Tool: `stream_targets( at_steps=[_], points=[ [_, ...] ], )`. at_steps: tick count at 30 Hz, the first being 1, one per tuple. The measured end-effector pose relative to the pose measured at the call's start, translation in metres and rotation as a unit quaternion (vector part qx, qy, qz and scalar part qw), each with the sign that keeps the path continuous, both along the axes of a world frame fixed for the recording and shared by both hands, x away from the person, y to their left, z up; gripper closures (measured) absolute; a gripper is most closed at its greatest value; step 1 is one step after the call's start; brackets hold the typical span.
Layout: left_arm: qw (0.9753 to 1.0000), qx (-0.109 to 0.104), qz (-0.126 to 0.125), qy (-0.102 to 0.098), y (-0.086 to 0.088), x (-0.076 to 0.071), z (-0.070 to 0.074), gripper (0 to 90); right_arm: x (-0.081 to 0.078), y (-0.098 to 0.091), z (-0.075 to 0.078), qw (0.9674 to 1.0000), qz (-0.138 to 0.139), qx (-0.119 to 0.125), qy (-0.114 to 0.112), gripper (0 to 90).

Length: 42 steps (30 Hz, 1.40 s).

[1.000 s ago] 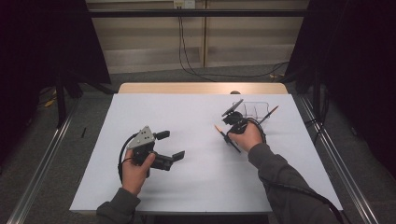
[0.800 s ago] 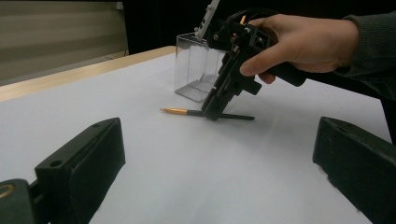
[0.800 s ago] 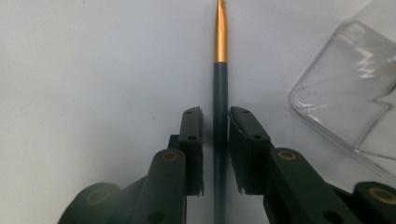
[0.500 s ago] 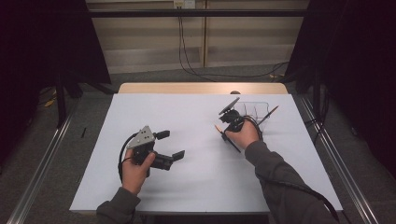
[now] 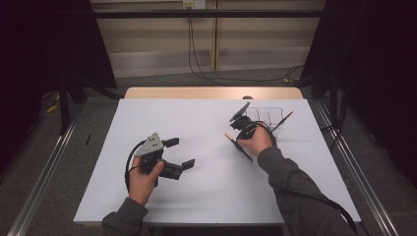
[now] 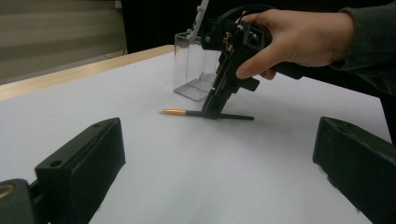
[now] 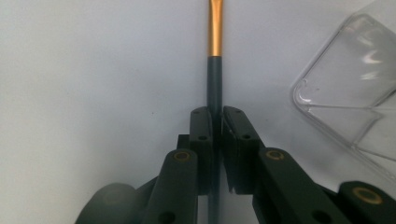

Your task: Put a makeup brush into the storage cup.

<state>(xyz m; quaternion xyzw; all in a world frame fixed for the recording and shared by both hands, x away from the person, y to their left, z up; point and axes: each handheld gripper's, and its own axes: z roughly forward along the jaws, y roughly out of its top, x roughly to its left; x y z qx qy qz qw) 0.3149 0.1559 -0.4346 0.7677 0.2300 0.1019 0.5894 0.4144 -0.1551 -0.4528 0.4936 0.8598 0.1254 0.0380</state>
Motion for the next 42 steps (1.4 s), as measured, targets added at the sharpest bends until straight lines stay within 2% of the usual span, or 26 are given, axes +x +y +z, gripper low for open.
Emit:
stream_targets(
  at_steps=[9,12,17,21,24,26,31,32,38,42],
  points=[
    [0.9999,-0.010,0.005,0.000,0.000,-0.001,0.002,2.1,-0.001,0.000,0.001,1.0000,0.004,-0.006,-0.003,84.0],
    [1.0000,-0.009,0.001,0.003,0.000,-0.001,0.001,2.0,-0.001,0.000,0.000,1.0000,0.005,0.000,-0.008,84.1],
    [0.9999,-0.009,0.002,-0.005,-0.001,-0.001,0.003,2.1,-0.004,-0.002,0.001,1.0000,0.004,0.006,-0.003,84.2],
    [1.0000,-0.006,0.001,-0.001,-0.001,0.000,0.002,2.1,-0.006,-0.004,0.002,1.0000,0.007,0.006,0.000,84.2],
    [1.0000,-0.004,0.001,-0.002,-0.001,0.000,0.003,2.1,-0.007,-0.006,0.003,0.9998,0.012,0.009,-0.009,84.2],
    [0.9999,-0.012,0.002,0.001,-0.003,-0.001,0.002,2.1,-0.008,-0.007,0.005,0.9998,0.009,0.013,-0.009,84.2],
    [1.0000,-0.007,0.000,0.000,-0.003,-0.001,0.002,2.1,-0.010,-0.013,0.009,0.9993,0.010,0.029,-0.023,84.2],
    [1.0000,-0.005,-0.002,0.001,-0.003,-0.001,0.002,2.1,-0.010,-0.015,0.010,0.9989,0.013,0.033,-0.032,84.2],
    [1.0000,-0.002,-0.002,0.003,-0.002,-0.001,0.001,2.1,-0.015,-0.015,0.017,0.9973,0.008,0.054,-0.049,84.2],
    [1.0000,-0.003,0.001,0.000,-0.002,-0.002,0.001,2.0,-0.018,-0.015,0.021,0.9956,0.016,0.066,-0.064,84.2]
  ],
)
